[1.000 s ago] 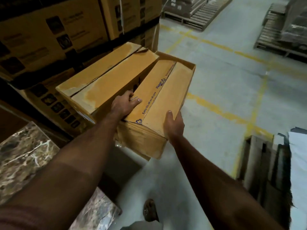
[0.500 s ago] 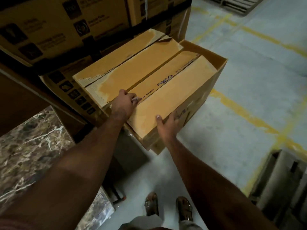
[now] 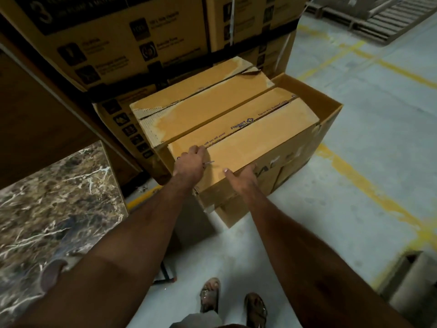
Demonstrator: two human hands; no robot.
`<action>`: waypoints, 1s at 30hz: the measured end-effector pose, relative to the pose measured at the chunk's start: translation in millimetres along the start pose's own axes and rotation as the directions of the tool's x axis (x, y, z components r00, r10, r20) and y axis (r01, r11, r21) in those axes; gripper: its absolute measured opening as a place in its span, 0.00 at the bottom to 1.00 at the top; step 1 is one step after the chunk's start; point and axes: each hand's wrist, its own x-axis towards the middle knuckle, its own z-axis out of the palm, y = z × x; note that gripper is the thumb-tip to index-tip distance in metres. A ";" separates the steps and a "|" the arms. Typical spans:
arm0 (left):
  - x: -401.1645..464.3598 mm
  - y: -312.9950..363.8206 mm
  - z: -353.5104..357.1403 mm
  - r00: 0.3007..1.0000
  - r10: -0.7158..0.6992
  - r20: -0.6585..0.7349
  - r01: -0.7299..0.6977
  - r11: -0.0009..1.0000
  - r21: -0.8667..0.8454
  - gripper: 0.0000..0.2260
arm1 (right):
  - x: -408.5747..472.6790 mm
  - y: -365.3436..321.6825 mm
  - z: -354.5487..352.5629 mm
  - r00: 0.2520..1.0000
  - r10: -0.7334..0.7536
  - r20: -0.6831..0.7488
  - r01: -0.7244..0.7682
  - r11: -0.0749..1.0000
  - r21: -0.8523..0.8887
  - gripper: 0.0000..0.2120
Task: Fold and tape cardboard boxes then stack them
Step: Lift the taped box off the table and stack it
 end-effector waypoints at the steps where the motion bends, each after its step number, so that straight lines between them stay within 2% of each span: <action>1: -4.6 -0.6 -3.4 1.000 -0.005 -0.018 0.005 1.000 -0.011 0.27 | -2.7 1.9 -1.8 1.000 -0.026 -0.013 0.026 1.000 -0.002 0.41; 6: -38.6 -8.1 -2.2 0.997 -0.043 -0.062 0.037 0.995 -0.092 0.26 | -18.1 12.2 -8.7 0.984 -0.148 -0.095 0.130 0.976 -0.173 0.44; 8: -49.7 -9.4 -7.2 0.993 -0.050 -0.106 0.035 0.990 -0.137 0.24 | -27.4 7.5 -8.8 0.943 -0.286 -0.170 0.230 0.929 -0.289 0.38; 10: -60.9 -10.4 -14.6 0.988 -0.070 -0.141 0.042 0.981 -0.192 0.22 | -40.8 -2.2 -3.9 0.867 -0.455 -0.202 0.377 0.866 -0.330 0.28; 13: -90.9 -13.4 -23.1 0.974 -0.140 -0.176 0.079 0.946 -0.315 0.18 | -64.6 -10.9 14.1 0.782 -0.623 -0.036 0.583 0.750 -0.311 0.13; 15: -114.2 -28.2 -26.1 0.970 -0.175 -0.168 0.097 0.915 -0.391 0.15 | -82.2 -12.8 33.4 0.717 -0.692 0.089 0.683 0.670 -0.291 0.08; 18: -158.9 -88.2 -43.0 0.962 -0.227 -0.150 0.148 0.899 -0.411 0.14 | -124.5 -26.8 85.4 0.618 -0.746 0.249 0.786 0.581 -0.209 0.08; 22: -241.7 -172.9 -57.4 0.906 -0.404 -0.131 0.302 0.829 -0.471 0.15 | -198.8 -28.8 159.5 0.473 -0.732 0.491 0.870 0.474 -0.132 0.08; 25: -305.6 -215.5 -55.7 0.862 -0.495 -0.107 0.371 0.760 -0.533 0.16 | -247.0 -26.7 206.9 0.384 -0.722 0.576 0.909 0.403 -0.101 0.08; 30: -450.3 -297.1 -35.6 0.739 -0.664 -0.116 0.446 0.611 -0.653 0.20 | -357.8 4.1 318.0 0.230 -0.676 0.700 0.937 0.348 0.029 0.08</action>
